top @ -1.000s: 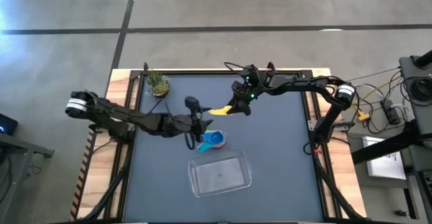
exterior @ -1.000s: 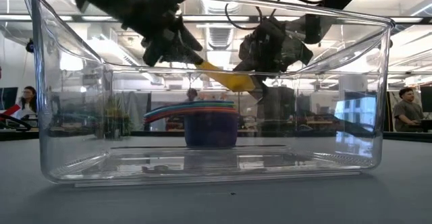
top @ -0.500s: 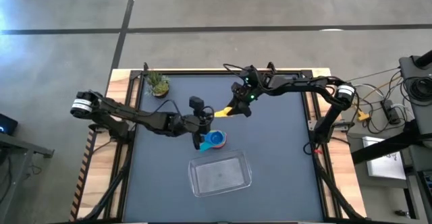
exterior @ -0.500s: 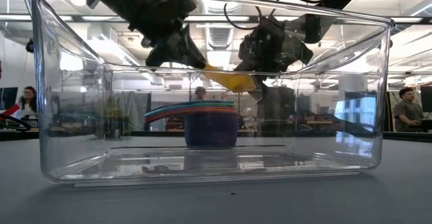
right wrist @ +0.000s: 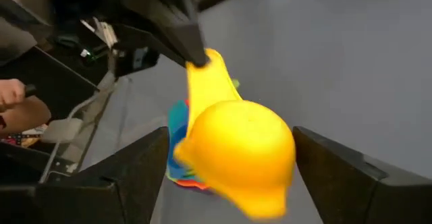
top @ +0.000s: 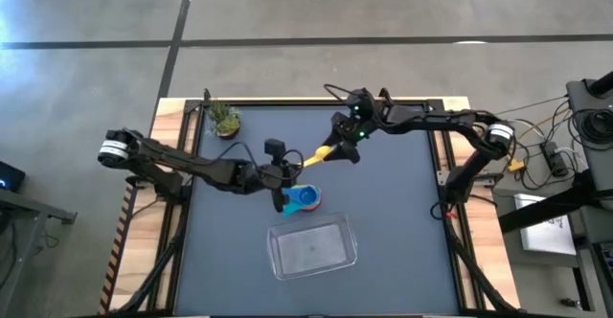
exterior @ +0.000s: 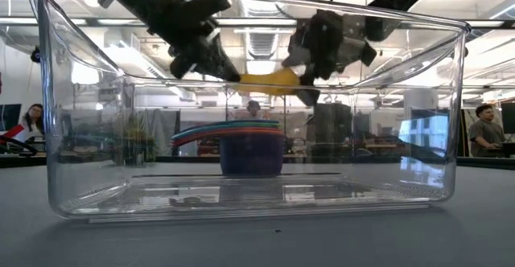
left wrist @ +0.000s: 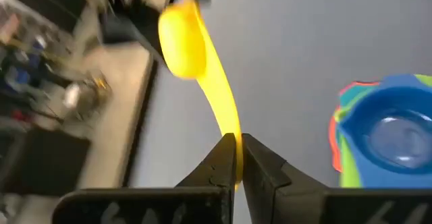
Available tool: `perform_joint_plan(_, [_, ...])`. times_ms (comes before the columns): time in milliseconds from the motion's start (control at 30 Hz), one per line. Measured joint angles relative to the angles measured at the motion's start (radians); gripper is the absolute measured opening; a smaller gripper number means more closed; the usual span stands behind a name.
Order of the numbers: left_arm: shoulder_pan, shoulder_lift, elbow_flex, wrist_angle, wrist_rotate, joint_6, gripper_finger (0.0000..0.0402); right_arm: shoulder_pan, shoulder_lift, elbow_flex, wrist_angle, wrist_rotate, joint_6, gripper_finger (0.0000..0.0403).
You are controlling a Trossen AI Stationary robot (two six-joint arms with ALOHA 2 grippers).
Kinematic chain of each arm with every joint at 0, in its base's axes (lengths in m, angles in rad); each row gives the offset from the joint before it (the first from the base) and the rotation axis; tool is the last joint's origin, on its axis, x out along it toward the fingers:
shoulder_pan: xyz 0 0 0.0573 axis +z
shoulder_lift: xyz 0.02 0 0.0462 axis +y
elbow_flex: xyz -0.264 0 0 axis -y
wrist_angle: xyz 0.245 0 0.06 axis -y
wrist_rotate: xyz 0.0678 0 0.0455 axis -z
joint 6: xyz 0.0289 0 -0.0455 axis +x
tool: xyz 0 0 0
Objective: Nest measuring cups in basket
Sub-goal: Stack the yellow measuring cup on top of the blue measuring cup
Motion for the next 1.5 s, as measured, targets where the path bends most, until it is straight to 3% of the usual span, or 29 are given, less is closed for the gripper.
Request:
perform_joint_plan(133, [-0.03, -0.034, -0.001, -0.086, 0.045, -0.18, 0.0, 0.0, -0.071, 0.0, -0.004, -0.003, -0.032, 0.0304])
perform_joint_plan(300, [-0.068, -0.084, -0.015, -0.105, 0.285, -0.425, 0.0, 0.0, -0.161, -0.001, -0.023, 0.0, -0.076, 0.0296])
perform_joint_plan(433, [-0.094, -0.126, -0.04, -0.106, 0.393, -0.58, 0.0, 0.0, -0.213, -0.012, -0.024, 0.0, -0.083, 0.0288])
perform_joint_plan(567, [-0.105, -0.19, -0.097, -0.061, 0.451, -0.675, 0.0, 0.001, -0.24, -0.025, -0.026, 0.001, -0.083, 0.0282])
perform_joint_plan(767, [-0.104, -0.32, -0.286, 0.173, 0.554, -0.805, 0.0, 0.007, -0.239, -0.035, -0.031, 0.001, -0.093, 0.0283])
perform_joint_plan(900, [-0.101, -0.385, -0.418, 0.336, 0.572, -0.885, 0.0, 0.009, -0.218, -0.035, -0.024, 0.001, -0.104, 0.028])
perform_joint_plan(1067, [-0.094, -0.405, -0.514, 0.415, 0.573, -0.941, 0.0, 0.009, -0.186, -0.035, -0.019, 0.002, -0.116, 0.0276])
perform_joint_plan(1500, [-0.044, -0.326, -0.54, 0.474, 0.602, -0.938, 0.0, 0.009, -0.145, -0.035, 0.014, 0.003, -0.123, 0.0274])
